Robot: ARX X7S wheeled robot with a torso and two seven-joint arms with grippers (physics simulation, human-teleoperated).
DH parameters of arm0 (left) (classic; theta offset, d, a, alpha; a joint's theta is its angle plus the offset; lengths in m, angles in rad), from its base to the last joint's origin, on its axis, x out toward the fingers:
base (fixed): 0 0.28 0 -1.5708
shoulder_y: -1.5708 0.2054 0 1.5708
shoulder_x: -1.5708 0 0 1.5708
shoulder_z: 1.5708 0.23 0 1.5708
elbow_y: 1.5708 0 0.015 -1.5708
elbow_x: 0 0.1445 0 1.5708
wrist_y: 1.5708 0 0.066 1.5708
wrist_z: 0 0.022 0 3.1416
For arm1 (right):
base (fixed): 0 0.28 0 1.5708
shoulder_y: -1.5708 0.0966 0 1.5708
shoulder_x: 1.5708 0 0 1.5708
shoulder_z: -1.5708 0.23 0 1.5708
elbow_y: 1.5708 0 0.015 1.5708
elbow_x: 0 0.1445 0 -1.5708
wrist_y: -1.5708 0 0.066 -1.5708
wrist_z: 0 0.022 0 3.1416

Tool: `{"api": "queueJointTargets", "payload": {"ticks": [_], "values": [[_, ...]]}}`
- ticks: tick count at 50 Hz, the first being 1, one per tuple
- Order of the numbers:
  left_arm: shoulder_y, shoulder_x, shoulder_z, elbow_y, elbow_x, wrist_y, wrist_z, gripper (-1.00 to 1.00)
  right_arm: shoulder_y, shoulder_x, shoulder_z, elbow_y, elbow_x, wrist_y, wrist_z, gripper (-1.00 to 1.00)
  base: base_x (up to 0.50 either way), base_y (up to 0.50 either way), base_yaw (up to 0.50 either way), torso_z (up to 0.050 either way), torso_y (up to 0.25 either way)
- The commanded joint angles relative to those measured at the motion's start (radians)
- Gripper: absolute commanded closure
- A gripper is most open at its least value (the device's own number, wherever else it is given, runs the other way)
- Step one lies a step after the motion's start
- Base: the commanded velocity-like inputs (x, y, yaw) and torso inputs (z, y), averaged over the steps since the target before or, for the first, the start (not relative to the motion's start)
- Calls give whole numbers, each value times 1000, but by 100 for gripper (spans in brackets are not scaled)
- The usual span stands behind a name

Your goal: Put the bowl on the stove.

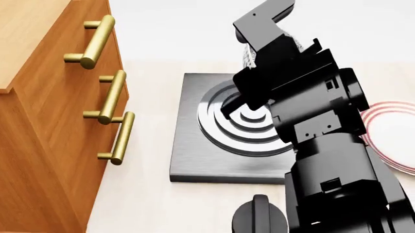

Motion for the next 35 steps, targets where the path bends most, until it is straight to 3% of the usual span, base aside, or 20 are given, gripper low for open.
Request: {"api": "queueJointTargets", "payload": {"ticks": [1,12,22,35], "values": [[-3,3,-1,1,2,-2,-6,-100,10,-4,12,0,-4,-5,-2,100,0,0,0,0,0],[4,1,-7,4,9,-11,5,-100,8,-5,12,0,-7,-6,-3,100,0,0,0,0,0],[6,3,-4,1,13,-2,4,-100,7,-7,15,0,-6,-6,-3,100,0,0,0,1,-212],[-1,-3,11,2,26,-8,-1,-100,-12,-3,11,0,-8,19,-3,100,0,0,0,0,0]]}}
